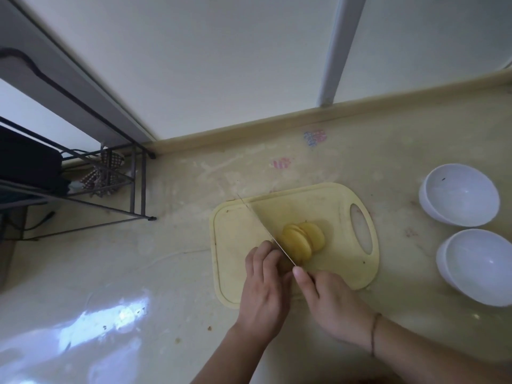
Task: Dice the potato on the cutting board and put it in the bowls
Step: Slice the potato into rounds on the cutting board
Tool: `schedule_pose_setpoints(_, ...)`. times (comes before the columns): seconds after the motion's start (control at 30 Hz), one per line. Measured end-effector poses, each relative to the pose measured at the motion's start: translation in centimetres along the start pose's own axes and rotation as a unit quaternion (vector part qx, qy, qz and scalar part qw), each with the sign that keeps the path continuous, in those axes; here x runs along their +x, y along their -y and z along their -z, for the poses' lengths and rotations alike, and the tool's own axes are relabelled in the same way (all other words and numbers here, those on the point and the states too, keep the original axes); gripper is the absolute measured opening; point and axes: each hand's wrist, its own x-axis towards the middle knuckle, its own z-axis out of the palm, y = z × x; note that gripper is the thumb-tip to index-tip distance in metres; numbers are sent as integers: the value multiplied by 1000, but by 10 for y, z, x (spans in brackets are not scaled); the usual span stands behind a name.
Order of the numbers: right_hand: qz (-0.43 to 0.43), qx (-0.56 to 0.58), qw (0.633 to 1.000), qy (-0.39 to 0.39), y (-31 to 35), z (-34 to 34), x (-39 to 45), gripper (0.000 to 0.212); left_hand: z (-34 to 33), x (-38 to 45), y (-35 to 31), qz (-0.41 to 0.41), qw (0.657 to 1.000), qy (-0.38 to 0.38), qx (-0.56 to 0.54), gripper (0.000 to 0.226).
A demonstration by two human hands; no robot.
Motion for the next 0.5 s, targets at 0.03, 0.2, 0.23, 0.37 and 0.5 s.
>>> schedule_pose_setpoints(0.03, 8, 9, 1000, 1, -1, -1, 3, 80, 1, 0, 0, 3, 1000, 0, -5, 36)
schedule_pose_setpoints(0.2, -5, 39, 999, 17, 3, 13, 3, 49, 8, -8, 1, 38, 999, 0, -24, 32)
schedule_pose_setpoints(0.23, -9, 43, 999, 20, 4, 18, 3, 52, 9, -9, 0, 48, 998, 0, -29, 32)
schedule_pose_setpoints(0.37, -10, 56, 998, 9, 11, 31, -10, 58, 9, -8, -7, 83, 996, -4, -43, 31)
schedule_pose_setpoints(0.5, -16, 56, 998, 1, 16, 39, -37, 61, 4, -7, -8, 88, 995, -27, -42, 36)
